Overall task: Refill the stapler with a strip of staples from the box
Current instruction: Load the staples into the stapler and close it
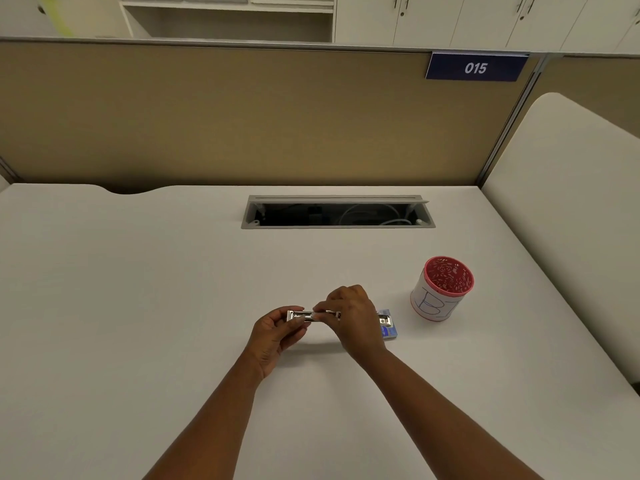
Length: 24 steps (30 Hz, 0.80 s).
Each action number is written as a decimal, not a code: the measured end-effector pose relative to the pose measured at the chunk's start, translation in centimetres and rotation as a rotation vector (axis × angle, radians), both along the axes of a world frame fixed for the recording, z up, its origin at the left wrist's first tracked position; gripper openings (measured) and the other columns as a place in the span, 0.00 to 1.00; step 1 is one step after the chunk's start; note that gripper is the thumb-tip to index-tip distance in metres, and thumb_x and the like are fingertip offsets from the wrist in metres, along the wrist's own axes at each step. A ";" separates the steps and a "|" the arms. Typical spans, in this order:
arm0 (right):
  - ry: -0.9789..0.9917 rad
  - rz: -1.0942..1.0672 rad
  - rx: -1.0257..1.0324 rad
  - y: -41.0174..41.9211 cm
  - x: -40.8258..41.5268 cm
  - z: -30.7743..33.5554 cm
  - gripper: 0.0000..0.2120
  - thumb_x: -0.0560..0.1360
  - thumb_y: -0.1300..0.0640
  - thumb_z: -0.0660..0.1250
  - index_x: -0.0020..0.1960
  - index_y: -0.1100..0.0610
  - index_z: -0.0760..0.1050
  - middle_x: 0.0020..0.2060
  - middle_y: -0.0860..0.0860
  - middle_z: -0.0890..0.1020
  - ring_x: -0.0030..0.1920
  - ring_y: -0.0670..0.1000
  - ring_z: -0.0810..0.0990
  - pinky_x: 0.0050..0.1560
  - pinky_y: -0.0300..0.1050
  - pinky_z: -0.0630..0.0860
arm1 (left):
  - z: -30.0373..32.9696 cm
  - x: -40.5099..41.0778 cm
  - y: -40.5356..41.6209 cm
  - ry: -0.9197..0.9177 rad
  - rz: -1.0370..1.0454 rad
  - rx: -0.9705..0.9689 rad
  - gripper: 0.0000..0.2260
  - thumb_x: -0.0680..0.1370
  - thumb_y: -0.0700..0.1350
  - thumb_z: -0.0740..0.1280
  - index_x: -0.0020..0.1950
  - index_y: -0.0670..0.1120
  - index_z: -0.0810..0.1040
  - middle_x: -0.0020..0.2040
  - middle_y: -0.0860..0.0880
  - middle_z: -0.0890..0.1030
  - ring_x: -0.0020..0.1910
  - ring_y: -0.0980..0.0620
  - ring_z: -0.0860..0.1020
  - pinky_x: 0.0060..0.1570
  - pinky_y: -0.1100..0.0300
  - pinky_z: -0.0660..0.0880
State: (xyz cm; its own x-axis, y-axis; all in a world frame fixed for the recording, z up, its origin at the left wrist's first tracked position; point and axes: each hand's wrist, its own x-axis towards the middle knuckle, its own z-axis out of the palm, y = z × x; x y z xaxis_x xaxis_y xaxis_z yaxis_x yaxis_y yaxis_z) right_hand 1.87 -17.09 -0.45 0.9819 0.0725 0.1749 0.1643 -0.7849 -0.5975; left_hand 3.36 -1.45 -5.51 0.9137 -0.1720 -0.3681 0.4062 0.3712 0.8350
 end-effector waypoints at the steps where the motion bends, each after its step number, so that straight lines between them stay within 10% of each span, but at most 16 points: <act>1: 0.014 0.001 -0.006 0.0 0.0 0.0 0.08 0.72 0.51 0.67 0.48 0.52 0.83 0.46 0.52 0.82 0.53 0.53 0.72 0.50 0.48 0.70 | 0.0 0.0 0.0 -0.001 -0.001 0.000 0.08 0.73 0.30 0.64 0.45 0.42 0.79 0.34 0.49 0.86 0.34 0.55 0.84 0.32 0.67 0.80; 20: 0.107 0.008 -0.013 -0.5 0.2 0.8 0.08 0.72 0.53 0.68 0.50 0.52 0.81 0.49 0.52 0.83 0.53 0.52 0.75 0.49 0.42 0.68 | 0.0 0.0 0.2 0.005 0.018 0.006 0.08 0.74 0.31 0.64 0.45 0.42 0.79 0.32 0.50 0.85 0.33 0.56 0.84 0.32 0.68 0.80; 24: 0.139 0.013 0.020 -1.5 0.2 1.5 0.26 0.63 0.48 0.76 0.59 0.48 0.74 0.54 0.48 0.80 0.56 0.50 0.74 0.56 0.44 0.67 | 0.1 0.1 0.1 0.019 0.034 -0.032 0.08 0.75 0.31 0.63 0.45 0.41 0.79 0.33 0.50 0.86 0.33 0.57 0.84 0.32 0.69 0.80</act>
State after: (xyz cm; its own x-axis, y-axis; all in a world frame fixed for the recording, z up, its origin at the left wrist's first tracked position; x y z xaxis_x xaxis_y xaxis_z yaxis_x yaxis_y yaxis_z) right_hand 2.12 -18.60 1.03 0.9957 0.0835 0.0390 0.0894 -0.7710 -0.6305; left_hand 3.47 -1.32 -5.46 0.9123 -0.1524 -0.3802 0.4083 0.4116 0.8148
